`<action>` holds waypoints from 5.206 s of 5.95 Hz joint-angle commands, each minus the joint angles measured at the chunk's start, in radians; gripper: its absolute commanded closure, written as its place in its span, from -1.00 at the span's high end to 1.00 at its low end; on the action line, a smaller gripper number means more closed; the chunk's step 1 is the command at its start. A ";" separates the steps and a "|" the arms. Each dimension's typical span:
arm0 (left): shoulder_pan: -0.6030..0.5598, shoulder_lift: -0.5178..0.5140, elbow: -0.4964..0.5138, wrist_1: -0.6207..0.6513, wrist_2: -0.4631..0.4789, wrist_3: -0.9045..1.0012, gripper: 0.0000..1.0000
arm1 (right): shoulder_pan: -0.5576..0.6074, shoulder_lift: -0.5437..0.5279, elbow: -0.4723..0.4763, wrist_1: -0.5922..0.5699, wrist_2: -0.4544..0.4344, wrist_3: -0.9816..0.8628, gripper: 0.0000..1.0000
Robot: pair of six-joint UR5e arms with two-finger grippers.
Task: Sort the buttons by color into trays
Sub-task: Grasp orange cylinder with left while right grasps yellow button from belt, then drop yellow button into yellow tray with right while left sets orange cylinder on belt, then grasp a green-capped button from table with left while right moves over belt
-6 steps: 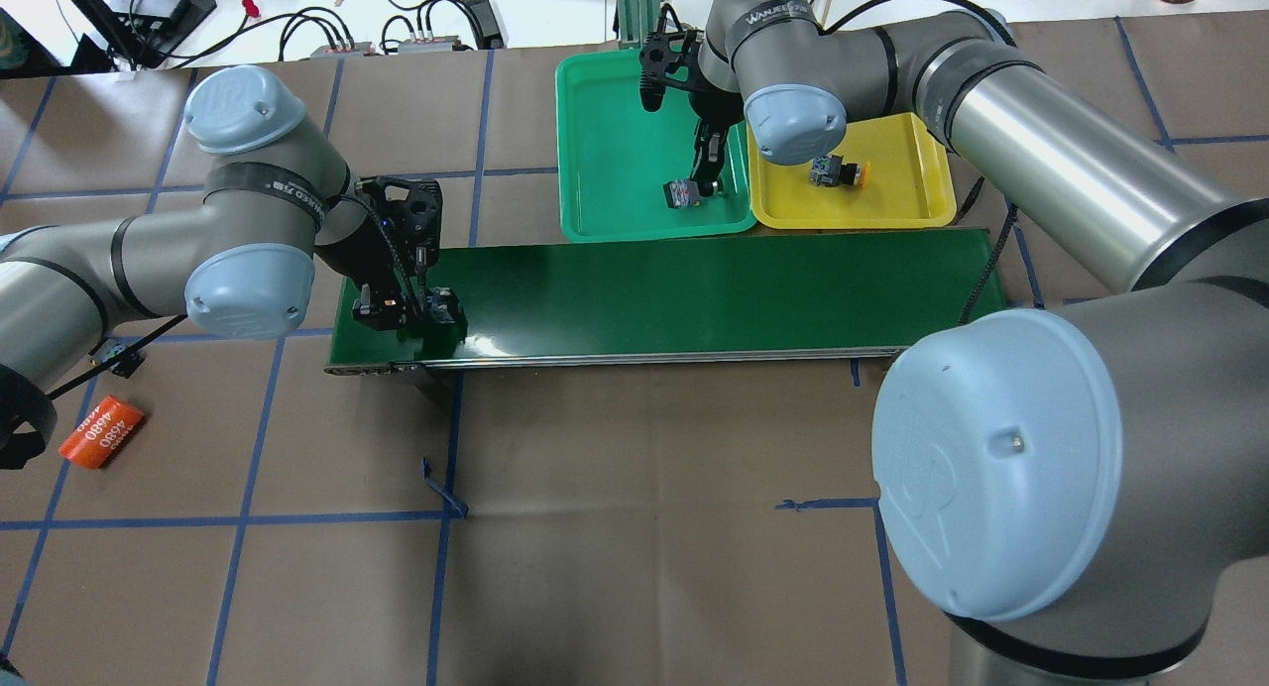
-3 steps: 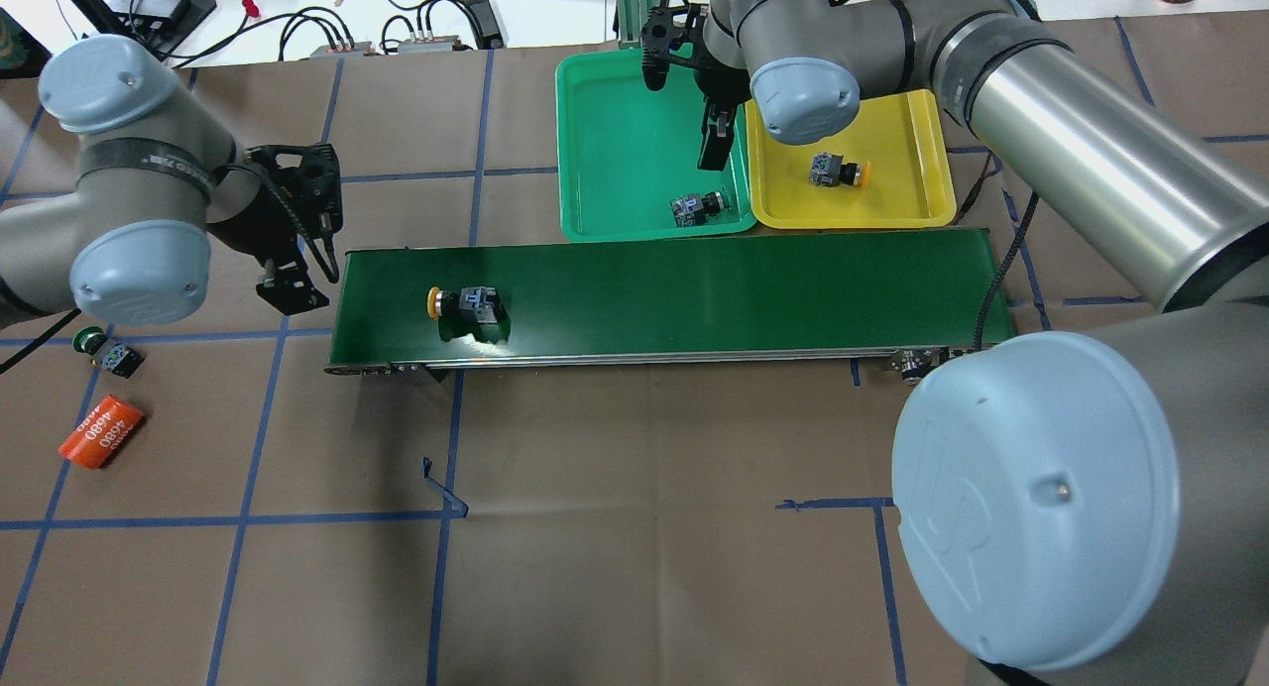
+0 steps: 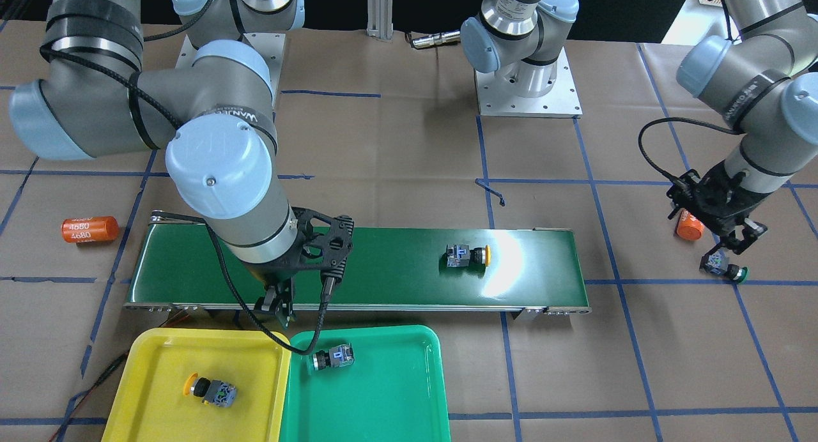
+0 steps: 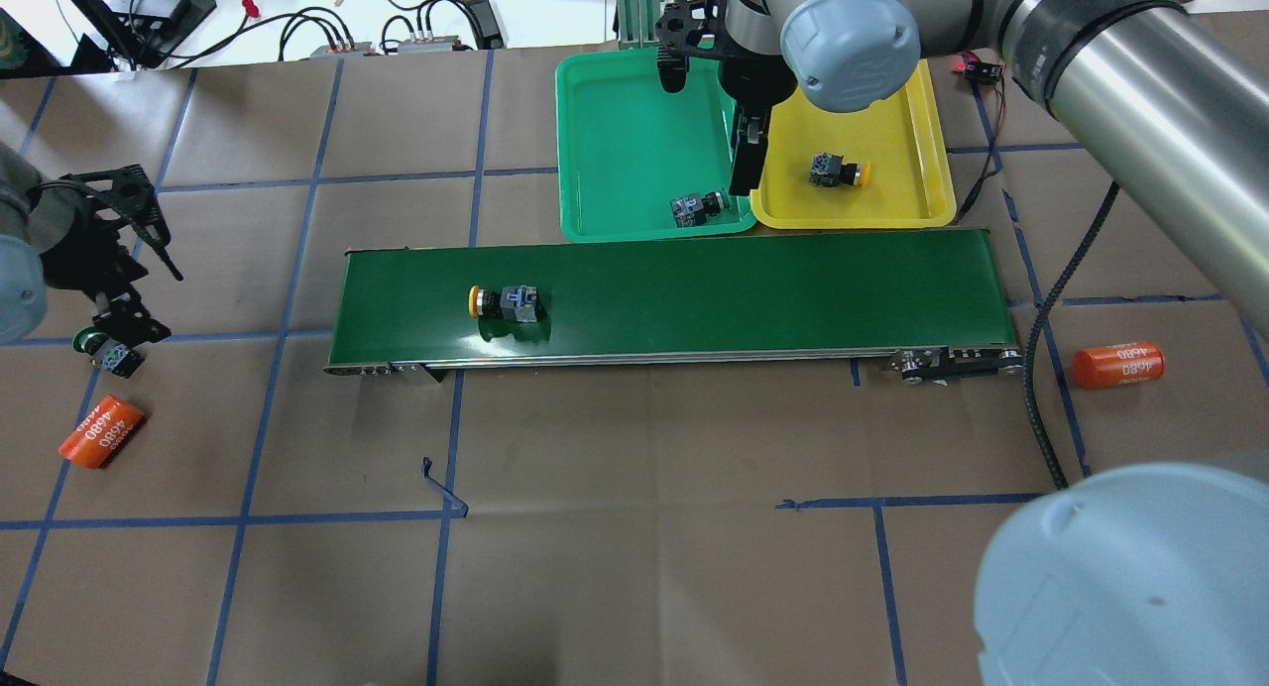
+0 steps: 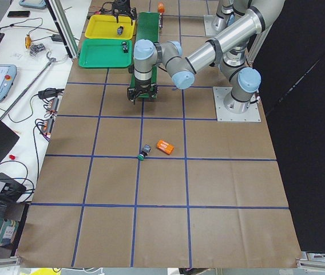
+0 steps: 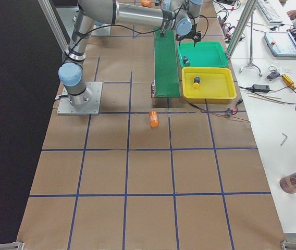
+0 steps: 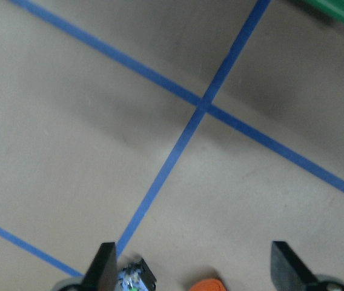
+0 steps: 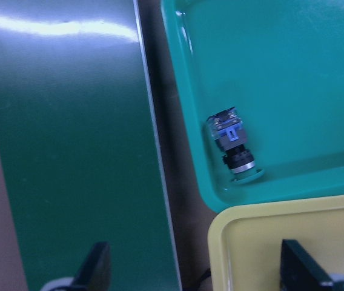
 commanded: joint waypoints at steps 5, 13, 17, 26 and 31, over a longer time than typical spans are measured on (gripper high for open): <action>0.223 -0.160 -0.086 0.074 0.012 -0.144 0.78 | 0.131 -0.093 0.242 -0.195 -0.014 -0.054 1.00; -0.092 -0.051 0.066 -0.128 0.004 -0.045 -1.00 | 0.106 -0.054 0.407 -0.441 -0.015 -0.048 1.00; -0.458 -0.037 0.050 -0.117 0.003 0.033 -0.99 | 0.001 -0.056 0.422 -0.420 -0.017 -0.082 0.43; -0.518 -0.050 0.041 -0.064 0.018 0.003 0.97 | -0.202 0.238 -0.056 -0.429 -0.069 -0.446 -0.79; -0.026 -0.103 0.104 0.007 0.007 0.103 0.97 | -0.218 0.262 -0.236 -0.275 -0.043 -0.418 1.00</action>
